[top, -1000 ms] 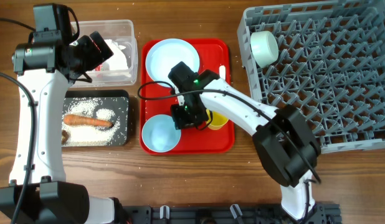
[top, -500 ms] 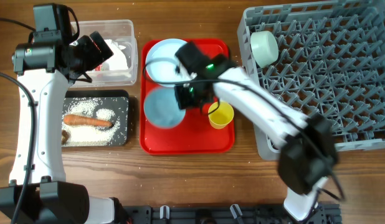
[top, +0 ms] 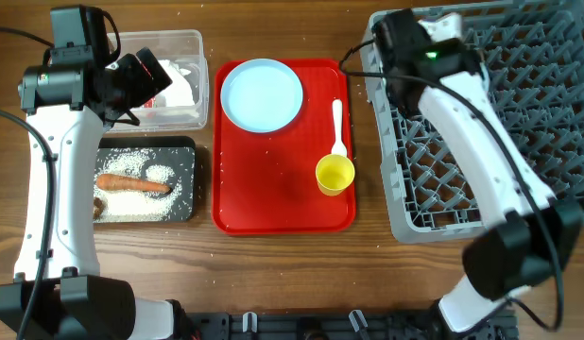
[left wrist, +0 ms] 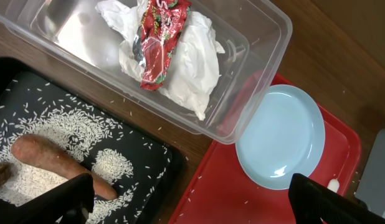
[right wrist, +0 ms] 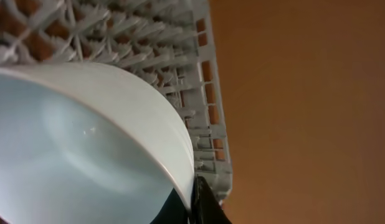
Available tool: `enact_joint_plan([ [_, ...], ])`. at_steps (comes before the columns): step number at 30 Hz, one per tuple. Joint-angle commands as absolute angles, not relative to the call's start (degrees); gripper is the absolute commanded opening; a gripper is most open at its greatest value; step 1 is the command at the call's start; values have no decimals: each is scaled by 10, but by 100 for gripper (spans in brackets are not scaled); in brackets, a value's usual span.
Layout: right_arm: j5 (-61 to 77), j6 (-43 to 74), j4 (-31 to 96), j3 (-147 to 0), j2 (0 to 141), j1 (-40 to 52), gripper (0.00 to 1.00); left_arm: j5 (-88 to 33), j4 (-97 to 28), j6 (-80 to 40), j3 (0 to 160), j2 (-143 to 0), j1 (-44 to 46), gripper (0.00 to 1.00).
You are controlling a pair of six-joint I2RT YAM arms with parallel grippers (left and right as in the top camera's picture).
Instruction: Sort waste into correct bins and load items into the dishwasher rack
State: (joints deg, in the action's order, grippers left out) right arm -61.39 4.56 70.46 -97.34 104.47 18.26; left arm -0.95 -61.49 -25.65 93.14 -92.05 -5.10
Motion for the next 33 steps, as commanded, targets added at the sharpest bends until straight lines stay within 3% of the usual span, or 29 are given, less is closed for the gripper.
enact_joint_plan([
  [1, -635, 16, 717, -967, 1094, 182, 4, -12, -613, -260, 941, -913, -53, 100],
  [7, -591, 52, 717, -966, 1131, 181, 4, -12, -613, -260, 941, -913, -53, 100],
  [26, -635, 76, 712, -904, 1131, 184, 4, -12, -613, -260, 941, -913, -53, 100],
  [33, -625, 74, 771, -904, 1130, 300, 5, -12, -613, -260, 941, -913, -53, 100],
])
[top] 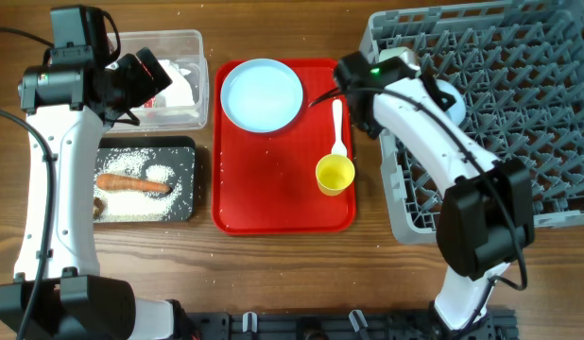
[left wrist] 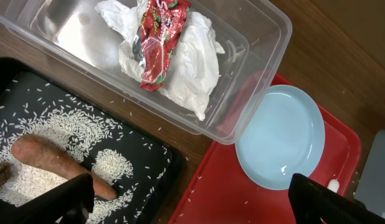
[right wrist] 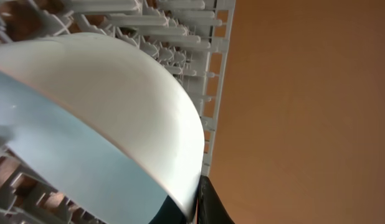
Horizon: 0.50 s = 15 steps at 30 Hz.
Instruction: Sort waste into correct bins and load items into the dishwasher rack
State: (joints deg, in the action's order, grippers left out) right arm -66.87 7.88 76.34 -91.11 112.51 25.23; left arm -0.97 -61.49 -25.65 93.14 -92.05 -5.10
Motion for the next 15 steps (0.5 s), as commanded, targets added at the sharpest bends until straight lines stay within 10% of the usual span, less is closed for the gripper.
enact_joint_plan([
  [1, -612, 74, 772, -904, 1130, 315, 17, -12, -613, -260, 941, -913, -53, 100],
  [4, -521, 8, 772, -904, 1130, 347, 55, -12, -613, -260, 941, -913, -53, 100],
  [10, -437, 19, 775, -908, 1128, 349, 59, -12, -613, -260, 941, -913, -53, 100],
  [15, -351, 93, 735, -974, 1100, 344, 85, -12, -613, -260, 941, -913, -53, 100],
])
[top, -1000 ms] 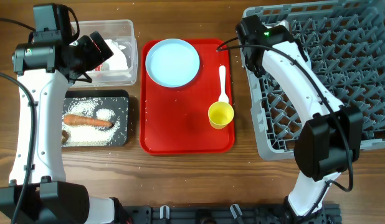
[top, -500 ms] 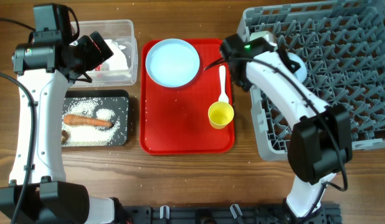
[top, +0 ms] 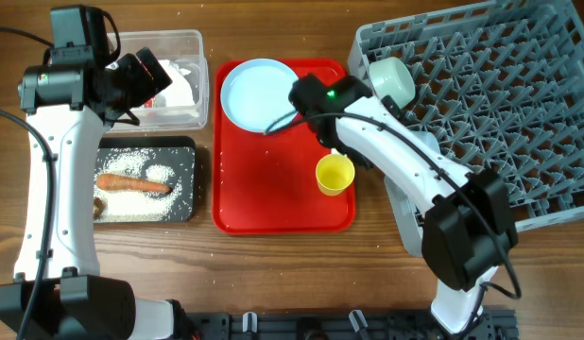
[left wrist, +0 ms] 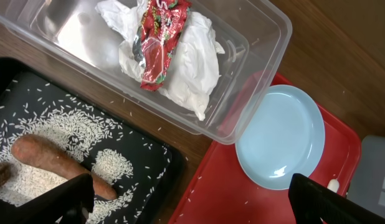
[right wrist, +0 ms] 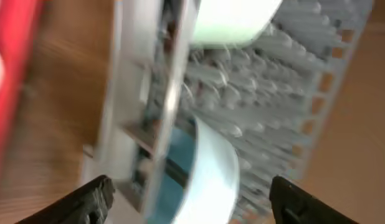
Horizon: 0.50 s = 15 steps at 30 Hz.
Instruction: Sort waste into correct bins and load items into the dishwasher rack
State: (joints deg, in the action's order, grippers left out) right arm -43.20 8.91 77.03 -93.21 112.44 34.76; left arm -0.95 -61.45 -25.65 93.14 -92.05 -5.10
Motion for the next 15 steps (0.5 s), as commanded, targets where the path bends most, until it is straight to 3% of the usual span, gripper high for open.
enact_joint_plan([
  [1, -279, 43, 682, -975, 1095, 344, 86, -12, -613, -260, 941, -913, -53, 100],
  [2, -233, 14, 645, -975, 1095, 344, 82, -12, -613, -260, 941, -913, -53, 100],
  [4, -171, -43, 535, -967, 1097, 335, 46, -12, -613, -260, 941, -913, -53, 100],
  [5, -152, -43, 485, -967, 1101, 322, 17, -12, -613, -260, 941, -913, -53, 100],
  [6, -128, -42, 455, -967, 1103, 307, 9, -12, -613, -260, 941, -913, -53, 100],
  [7, -100, -41, 437, -967, 1105, 289, 4, -12, -613, -260, 941, -913, -53, 100],
  [10, -4, -41, 418, -967, 1119, 217, 4, -12, -613, -260, 941, -913, -53, 100],
  [15, -5, -61, 436, -967, 1174, 187, 4, -12, -613, -260, 941, -913, -53, 100],
])
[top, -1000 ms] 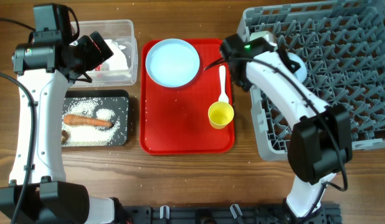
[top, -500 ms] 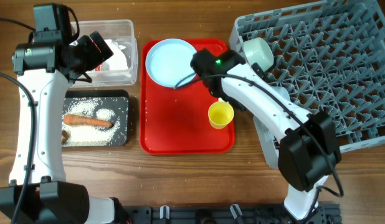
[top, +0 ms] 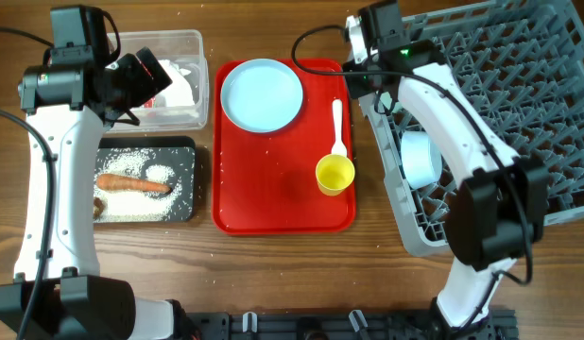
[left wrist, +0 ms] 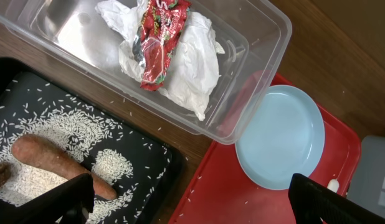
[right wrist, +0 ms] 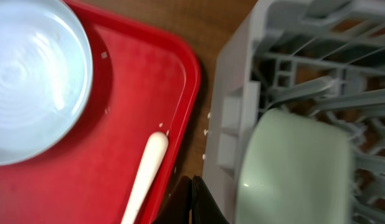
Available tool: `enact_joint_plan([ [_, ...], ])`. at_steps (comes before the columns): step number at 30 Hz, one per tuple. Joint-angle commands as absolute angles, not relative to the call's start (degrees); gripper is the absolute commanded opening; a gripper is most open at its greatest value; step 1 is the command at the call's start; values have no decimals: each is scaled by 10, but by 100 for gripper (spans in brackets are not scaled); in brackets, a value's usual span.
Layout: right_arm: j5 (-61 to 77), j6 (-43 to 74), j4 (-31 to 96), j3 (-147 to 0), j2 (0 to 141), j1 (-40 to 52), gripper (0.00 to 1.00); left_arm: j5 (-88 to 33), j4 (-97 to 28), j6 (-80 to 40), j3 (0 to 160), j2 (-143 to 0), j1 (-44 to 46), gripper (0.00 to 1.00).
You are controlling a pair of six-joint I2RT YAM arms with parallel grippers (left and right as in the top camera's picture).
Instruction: Sort waste into correct bins and load items into the dishwasher rack
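A red tray holds a light blue plate, a white spoon and a yellow cup. The grey dishwasher rack sits askew at the right with a light blue bowl lying in it. My right gripper is shut on nothing over the gap between tray and rack, beside a pale green cup in the rack's corner. Over the bins, my left gripper is open. The clear bin holds white tissue and a red wrapper.
A black tray of scattered rice holds a carrot at the left front. Loose rice grains lie on the red tray and the wood around it. The rack's near left corner lies close to the red tray.
My right gripper was open beside the rack, over the tray's right side. Now it is shut on nothing at the rack's far left corner. The blue bowl shows uncovered in the rack. The left arm is unmoved.
My right gripper held the light blue bowl over the rack's far left part, and still held it a second later. Then it was open with the bowl in the rack, and the rack had turned askew. Now it is shut and empty. The left gripper stayed open throughout.
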State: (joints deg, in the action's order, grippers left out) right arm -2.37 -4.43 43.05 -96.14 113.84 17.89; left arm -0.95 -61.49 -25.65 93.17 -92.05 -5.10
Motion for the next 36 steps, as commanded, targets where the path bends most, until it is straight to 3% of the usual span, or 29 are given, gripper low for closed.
enact_joint_plan([
  [1, -6, -63, 435, -967, 1183, 188, 4, -12, -613, -260, 941, -913, -53, 100],
  [21, -172, -73, 399, -967, 1225, 185, 4, -12, -611, -260, 941, -913, -53, 100],
  [36, -140, -75, 371, -967, 1223, 156, 4, -12, -611, -260, 941, -913, -53, 100],
])
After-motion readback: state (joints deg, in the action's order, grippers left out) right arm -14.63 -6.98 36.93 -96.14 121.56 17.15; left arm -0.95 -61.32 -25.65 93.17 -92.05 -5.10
